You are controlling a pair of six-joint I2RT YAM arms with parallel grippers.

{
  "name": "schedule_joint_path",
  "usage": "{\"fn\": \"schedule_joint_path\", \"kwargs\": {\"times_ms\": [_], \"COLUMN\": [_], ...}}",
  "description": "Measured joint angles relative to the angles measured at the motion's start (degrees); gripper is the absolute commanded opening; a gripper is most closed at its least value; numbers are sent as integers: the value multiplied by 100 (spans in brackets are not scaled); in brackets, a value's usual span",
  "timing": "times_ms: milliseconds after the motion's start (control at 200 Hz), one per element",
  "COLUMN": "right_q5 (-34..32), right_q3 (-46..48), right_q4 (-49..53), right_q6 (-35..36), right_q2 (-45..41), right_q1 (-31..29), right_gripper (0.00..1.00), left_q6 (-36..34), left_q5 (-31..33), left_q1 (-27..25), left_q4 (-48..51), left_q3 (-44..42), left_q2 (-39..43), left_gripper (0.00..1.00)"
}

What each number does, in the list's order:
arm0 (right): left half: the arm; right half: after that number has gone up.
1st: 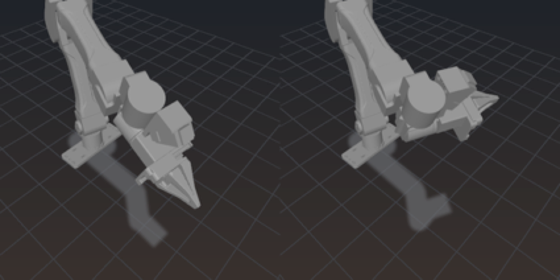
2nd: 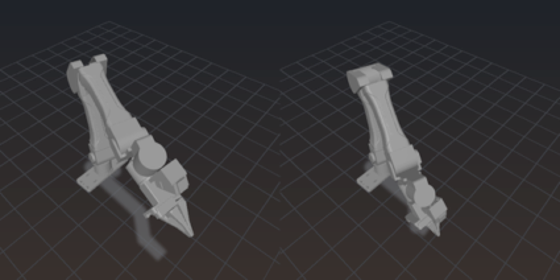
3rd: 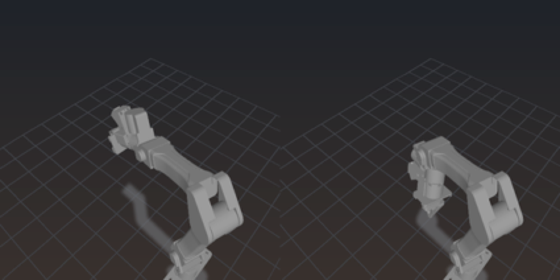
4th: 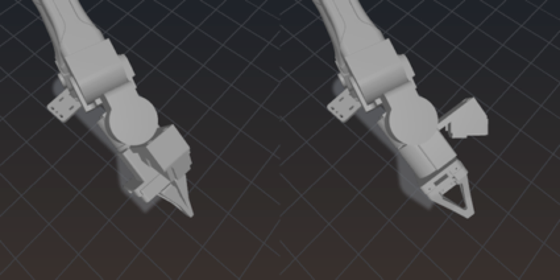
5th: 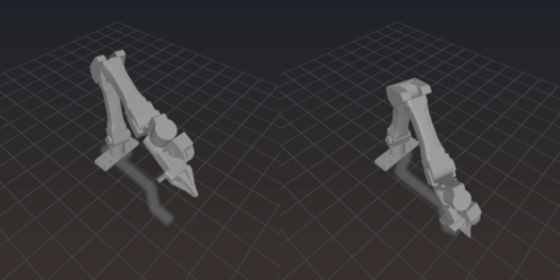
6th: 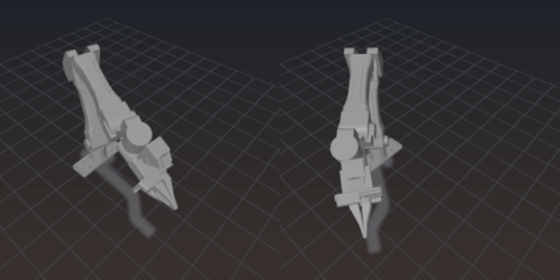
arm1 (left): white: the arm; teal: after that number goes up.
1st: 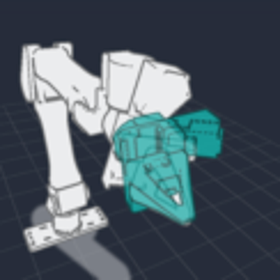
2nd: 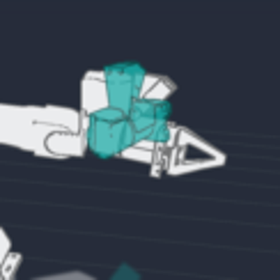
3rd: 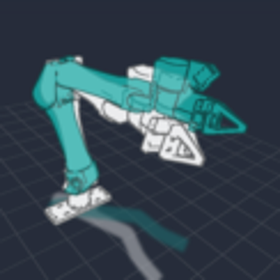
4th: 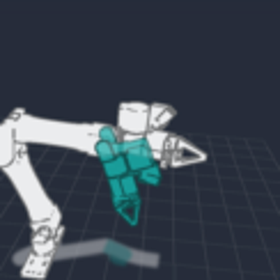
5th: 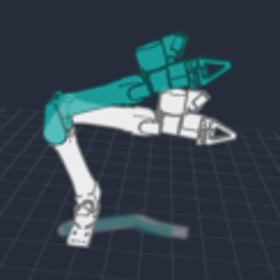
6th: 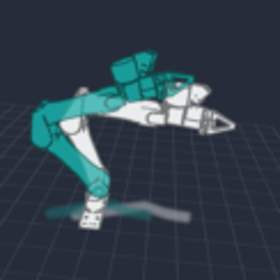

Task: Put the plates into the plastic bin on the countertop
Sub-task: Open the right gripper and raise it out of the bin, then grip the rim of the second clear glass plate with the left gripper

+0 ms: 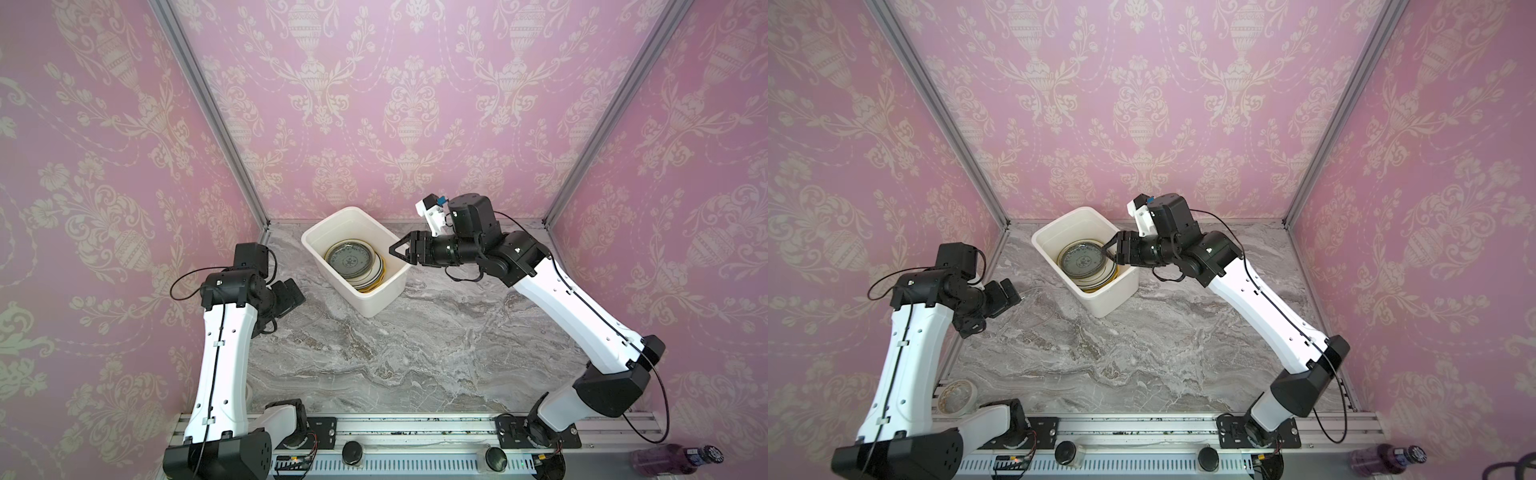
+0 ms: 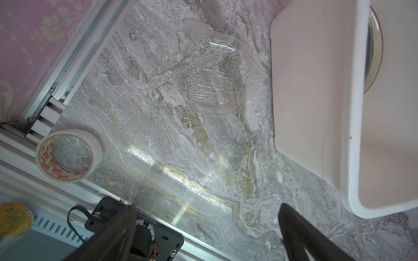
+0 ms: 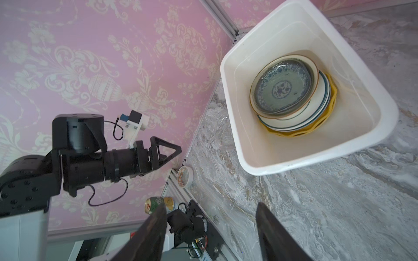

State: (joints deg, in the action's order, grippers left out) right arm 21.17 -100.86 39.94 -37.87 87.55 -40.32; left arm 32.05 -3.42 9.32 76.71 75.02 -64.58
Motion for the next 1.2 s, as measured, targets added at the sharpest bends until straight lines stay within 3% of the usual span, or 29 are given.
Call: {"fn": "schedule_joint_path", "kwargs": {"times_ms": [205,435,610,821,1196], "right_q5": [122,-734,-1071,-754,-608], "right_q3": [918,1561,1967,2072,2057], "right_q4": [457,638,544,590,1233], "right_q6": [715,2538,3751,4850,5888], "right_q2": [-629,-1329,-1674,-1674,-1113], "right_q1": [-216,-1606,-1921,-2100,-2583], "right_gripper": [62,63,63,68,70], "left_q6": [-118,-284,-485,-984,-1451], "left_q5": [-417,-990,-1281,-1620,-1834], "left_q1": [420,957,1266,1537,1576], "left_q4": [-844,-1633,-2100,-2594,-3174], "left_q3": [-1082,-1821,-2004,-2100,-1738], "left_q2": [376,-50,-409,-1169,-2809], "left_gripper": [99,96,94,94,86]}}
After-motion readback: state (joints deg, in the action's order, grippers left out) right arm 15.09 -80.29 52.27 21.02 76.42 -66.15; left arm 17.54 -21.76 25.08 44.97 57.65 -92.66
